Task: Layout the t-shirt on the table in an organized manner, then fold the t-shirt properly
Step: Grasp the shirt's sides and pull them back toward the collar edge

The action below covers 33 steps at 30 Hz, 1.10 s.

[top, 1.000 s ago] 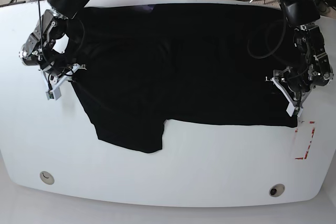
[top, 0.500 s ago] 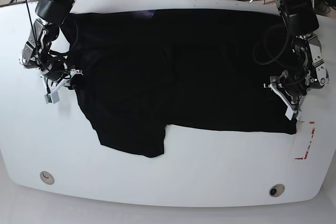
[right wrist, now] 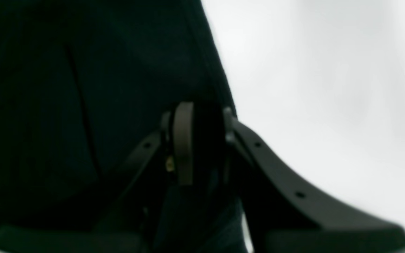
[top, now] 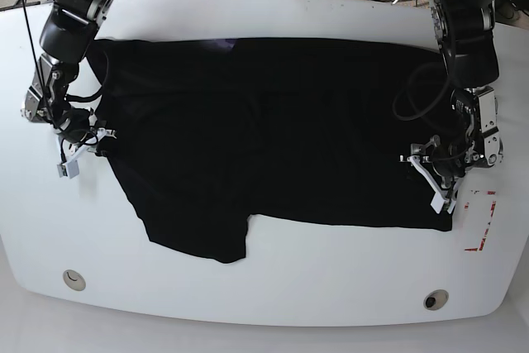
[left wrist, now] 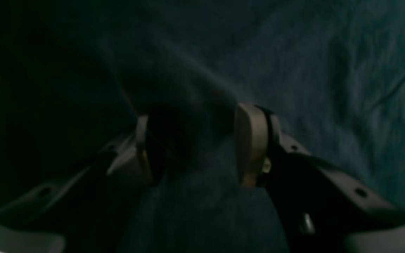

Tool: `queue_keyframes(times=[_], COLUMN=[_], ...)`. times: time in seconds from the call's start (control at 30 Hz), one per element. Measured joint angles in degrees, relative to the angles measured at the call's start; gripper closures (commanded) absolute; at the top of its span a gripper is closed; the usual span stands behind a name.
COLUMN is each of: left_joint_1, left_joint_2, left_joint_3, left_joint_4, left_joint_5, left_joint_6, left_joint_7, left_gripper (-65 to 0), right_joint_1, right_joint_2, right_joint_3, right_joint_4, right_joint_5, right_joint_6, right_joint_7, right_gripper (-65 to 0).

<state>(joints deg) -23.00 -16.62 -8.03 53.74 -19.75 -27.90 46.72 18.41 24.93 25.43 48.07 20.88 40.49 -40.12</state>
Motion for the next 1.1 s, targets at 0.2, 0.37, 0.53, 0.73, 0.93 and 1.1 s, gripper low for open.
queue_keyframes(times=[0.2, 0.37, 0.53, 0.73, 0.93, 1.1], left_joint_1=[0.0, 0.26, 1.44, 4.39, 8.7, 12.26], left_joint_2=[0.81, 1.38, 1.88, 1.75, 1.22, 1.81], left_joint_3=[0.85, 0.87, -0.13, -5.9, -8.72, -10.45], left_joint_4=[0.44, 3.67, 10.62, 22.97, 33.14, 39.41], left_joint_5=[0.02, 0.48, 0.61, 0.42, 0.76, 0.22], left_joint_6=[0.0, 0.02, -0.13, -0.44, -5.4, -7.41], left_joint_7=[-0.24, 3.82, 7.96, 13.38, 18.27, 20.92], left_gripper=[-28.6, -28.6, -28.6, -28.6, -28.6, -28.6], right_joint_1=[2.78, 2.95, 1.95, -2.49, -9.81, -14.38], right_joint_2=[1.4, 0.94, 0.96, -0.68, -4.68, -7.32], right_joint_3=[-4.83, -4.85, -4.15, 1.88, 5.51, 6.64], right_joint_4=[-1.64, 0.59, 9.79, 27.02, 40.61, 46.47], right_joint_5=[-1.22, -1.27, -1.31, -0.33, -0.94, -0.98], right_joint_6=[-0.98, -0.85, -1.09, -0.46, -0.28, -0.42], right_joint_7=[0.55, -1.99, -9.07, -17.75, -25.38, -27.02], right_gripper=[-15.2, -31.9, -46.5, -50.4, -50.4, -50.4])
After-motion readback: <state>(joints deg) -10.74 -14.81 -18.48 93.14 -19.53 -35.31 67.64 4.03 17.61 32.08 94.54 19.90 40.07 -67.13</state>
